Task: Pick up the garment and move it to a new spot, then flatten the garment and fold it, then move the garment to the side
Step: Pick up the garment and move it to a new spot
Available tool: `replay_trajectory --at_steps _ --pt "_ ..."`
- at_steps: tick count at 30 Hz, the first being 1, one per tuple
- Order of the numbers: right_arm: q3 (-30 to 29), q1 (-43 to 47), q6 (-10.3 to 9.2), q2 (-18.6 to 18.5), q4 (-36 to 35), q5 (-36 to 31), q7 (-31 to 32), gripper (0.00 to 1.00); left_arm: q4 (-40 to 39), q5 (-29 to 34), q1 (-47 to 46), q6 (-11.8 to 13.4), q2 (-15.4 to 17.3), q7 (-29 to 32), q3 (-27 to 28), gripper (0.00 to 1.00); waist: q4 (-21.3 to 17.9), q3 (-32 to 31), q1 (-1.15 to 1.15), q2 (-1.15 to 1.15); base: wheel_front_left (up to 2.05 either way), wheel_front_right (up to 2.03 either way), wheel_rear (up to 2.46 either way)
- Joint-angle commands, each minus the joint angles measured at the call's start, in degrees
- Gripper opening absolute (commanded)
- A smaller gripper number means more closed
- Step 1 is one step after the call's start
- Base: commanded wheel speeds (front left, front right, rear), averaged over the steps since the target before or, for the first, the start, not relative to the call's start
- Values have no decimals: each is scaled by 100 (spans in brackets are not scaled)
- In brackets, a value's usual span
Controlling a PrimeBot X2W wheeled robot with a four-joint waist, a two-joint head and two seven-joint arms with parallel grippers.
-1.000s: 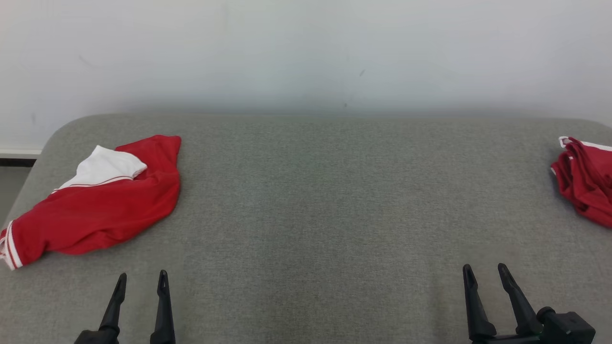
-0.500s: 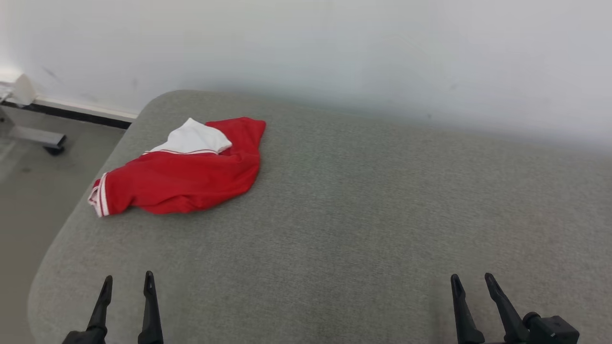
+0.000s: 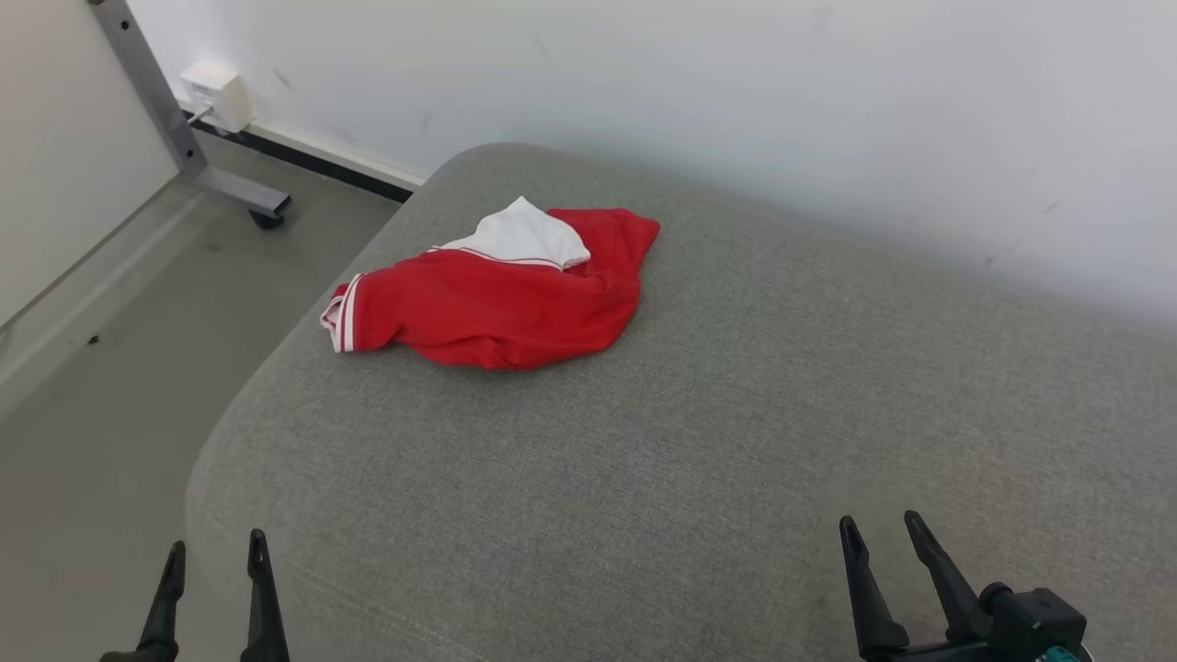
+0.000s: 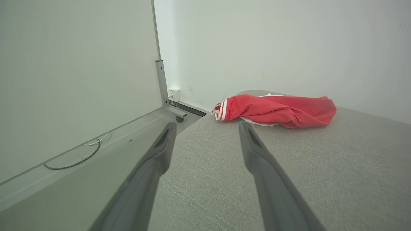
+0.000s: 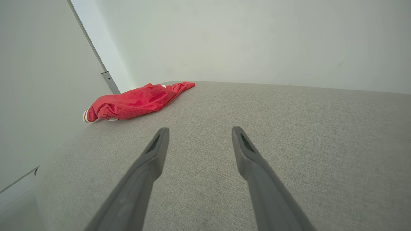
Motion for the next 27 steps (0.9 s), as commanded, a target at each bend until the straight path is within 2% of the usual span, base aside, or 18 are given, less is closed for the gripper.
replay_trajectory --at_steps 1,11,14,19,27 --pt "10 -9 -14 -42 -1 -33 7 100 -33 -81 85 12 7 -18 27 100 90 91 0 0 0 0 0" --pt "-3 16 -14 -84 69 29 -16 100 11 -79 -66 22 6 -18 56 100 48 67 0 0 0 0 0" --pt "-76 -49 -14 -117 -5 -45 24 100 60 -59 -326 -11 96 -18 27 100 -122 187 0 0 0 0 0" --pt "-298 -225 -14 -283 -216 -160 163 100 199 -156 -1186 -63 303 -8 35 100 -588 659 0 0 0 0 0" --pt "-854 -590 -14 -573 -831 -303 338 100 341 -397 -3036 -100 822 459 163 100 -1508 1776 0 0 0 0 0"
